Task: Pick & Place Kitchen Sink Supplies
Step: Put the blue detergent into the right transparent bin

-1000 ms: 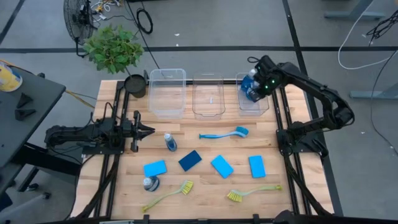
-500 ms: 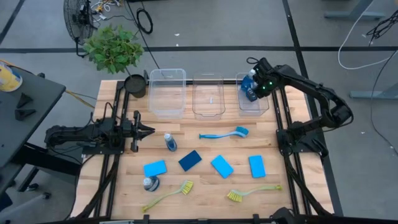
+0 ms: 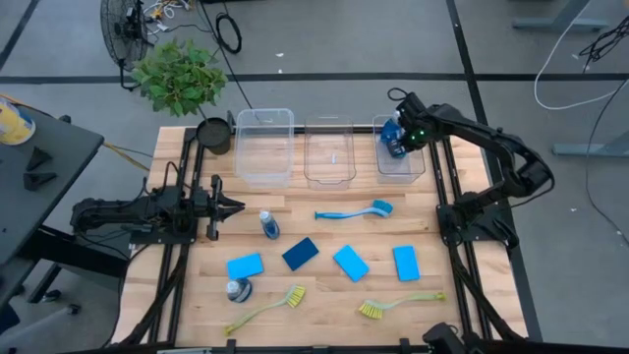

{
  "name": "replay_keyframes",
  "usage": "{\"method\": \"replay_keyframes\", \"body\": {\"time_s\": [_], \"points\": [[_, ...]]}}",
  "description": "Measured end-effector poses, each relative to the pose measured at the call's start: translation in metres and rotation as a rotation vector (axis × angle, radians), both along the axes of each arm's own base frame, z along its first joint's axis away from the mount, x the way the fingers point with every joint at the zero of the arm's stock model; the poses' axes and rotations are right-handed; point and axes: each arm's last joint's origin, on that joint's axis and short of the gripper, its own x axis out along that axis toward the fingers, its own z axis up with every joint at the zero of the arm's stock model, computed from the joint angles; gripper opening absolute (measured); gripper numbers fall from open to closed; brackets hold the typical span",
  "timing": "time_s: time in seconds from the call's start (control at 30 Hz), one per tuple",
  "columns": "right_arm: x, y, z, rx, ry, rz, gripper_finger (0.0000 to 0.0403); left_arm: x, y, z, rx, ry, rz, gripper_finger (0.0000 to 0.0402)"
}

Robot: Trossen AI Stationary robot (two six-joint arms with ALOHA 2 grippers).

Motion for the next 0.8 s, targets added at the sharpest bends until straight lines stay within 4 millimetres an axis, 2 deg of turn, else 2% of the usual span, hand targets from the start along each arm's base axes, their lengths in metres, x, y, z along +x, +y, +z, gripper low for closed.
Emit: {"method": "replay_keyframes", "body": {"time_s": [0.37, 0.57, 0.8], "points": [[0.0001, -0.0058, -0.0014, -0.087, 0.077, -0.028, 0.0000, 0.0000, 0.0000, 0.0001, 0.000, 0.000, 0.000, 0.0044], [0.0019, -0.0086, -0.0003, -0.127, 0.088, 0.051, 0.0000, 0.0000, 0.0000, 0.0000, 0.000, 0.000, 0.000, 0.0044], [0.0017, -0.0035, -0.0020, -0.042, 0.046, 0.095, 0.0000, 0.0000, 0.0000, 0.0001, 0.000, 0.000, 0.000, 0.0044]]}}
